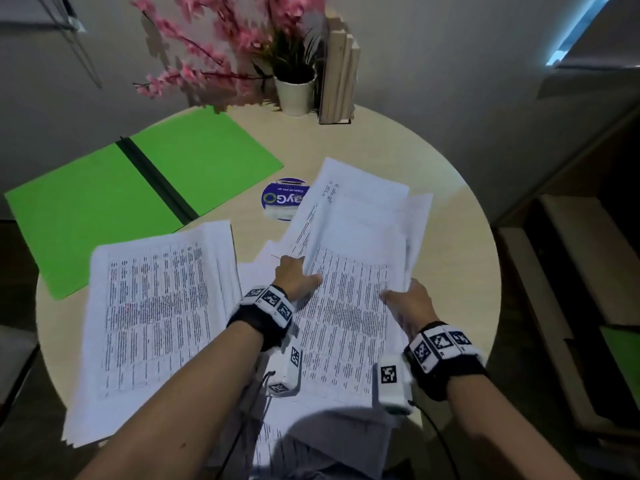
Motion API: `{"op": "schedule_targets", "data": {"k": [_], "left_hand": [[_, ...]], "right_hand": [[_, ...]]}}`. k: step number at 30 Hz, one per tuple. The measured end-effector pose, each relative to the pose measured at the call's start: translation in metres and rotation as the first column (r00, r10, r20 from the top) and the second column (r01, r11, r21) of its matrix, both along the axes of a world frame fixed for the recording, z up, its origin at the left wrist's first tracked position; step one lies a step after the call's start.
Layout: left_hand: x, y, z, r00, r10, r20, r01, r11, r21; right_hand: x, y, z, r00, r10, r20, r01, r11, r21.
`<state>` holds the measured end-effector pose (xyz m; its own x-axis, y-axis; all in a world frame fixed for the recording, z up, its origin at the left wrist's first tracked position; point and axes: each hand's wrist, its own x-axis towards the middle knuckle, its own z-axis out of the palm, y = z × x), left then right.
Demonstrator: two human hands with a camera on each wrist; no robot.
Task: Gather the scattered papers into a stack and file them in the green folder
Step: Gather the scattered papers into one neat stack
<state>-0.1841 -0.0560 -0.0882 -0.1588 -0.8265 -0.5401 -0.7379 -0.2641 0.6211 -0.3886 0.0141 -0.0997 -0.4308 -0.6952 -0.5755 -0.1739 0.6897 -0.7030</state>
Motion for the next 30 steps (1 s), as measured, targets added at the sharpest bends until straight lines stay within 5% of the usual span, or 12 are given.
{"op": "schedule_targets", "data": {"k": [5,10,14,18,23,27,30], "left_hand": [[0.008,0.0,-0.001,0.993,0.068,-0.095,-0.067,0.998,0.012],[0.016,-0.01,0.015,0.944,0.158,-0.29,-0.134,0.986,0.099],[0.017,-0.026,0.064,0.754,0.152,-0.639,-0.234,0.971,-0.045],[0.009,-0.034,0.131,0.641,0.114,-0.759,-0.485,0.827,-0.285],[0.02,-0.026,0.175,0.482,-0.001,-0.876,-0.586,0.743,-0.323],[0.032,-0.018,0.169,0.518,-0.045,-0.854,-0.514,0.782,-0.353],[0.031,-0.016,0.148,0.578,-0.003,-0.816,-0.427,0.851,-0.306]], "right_hand": [[0.006,0.002,0.025,0.969,-0.033,-0.245,-0.016,0.98,-0.196],[-0.003,-0.004,0.085,0.932,-0.041,-0.361,-0.151,0.86,-0.488],[-0.003,-0.012,0.127,0.984,-0.055,-0.172,-0.07,0.761,-0.646],[0.004,-0.022,0.166,0.995,-0.094,-0.038,0.032,0.642,-0.766],[0.012,-0.019,0.192,0.979,-0.132,0.155,0.202,0.531,-0.823],[0.017,-0.009,0.182,0.984,-0.022,0.175,0.163,0.488,-0.857],[0.023,-0.009,0.161,0.979,-0.011,0.203,0.178,0.53,-0.829]]}}
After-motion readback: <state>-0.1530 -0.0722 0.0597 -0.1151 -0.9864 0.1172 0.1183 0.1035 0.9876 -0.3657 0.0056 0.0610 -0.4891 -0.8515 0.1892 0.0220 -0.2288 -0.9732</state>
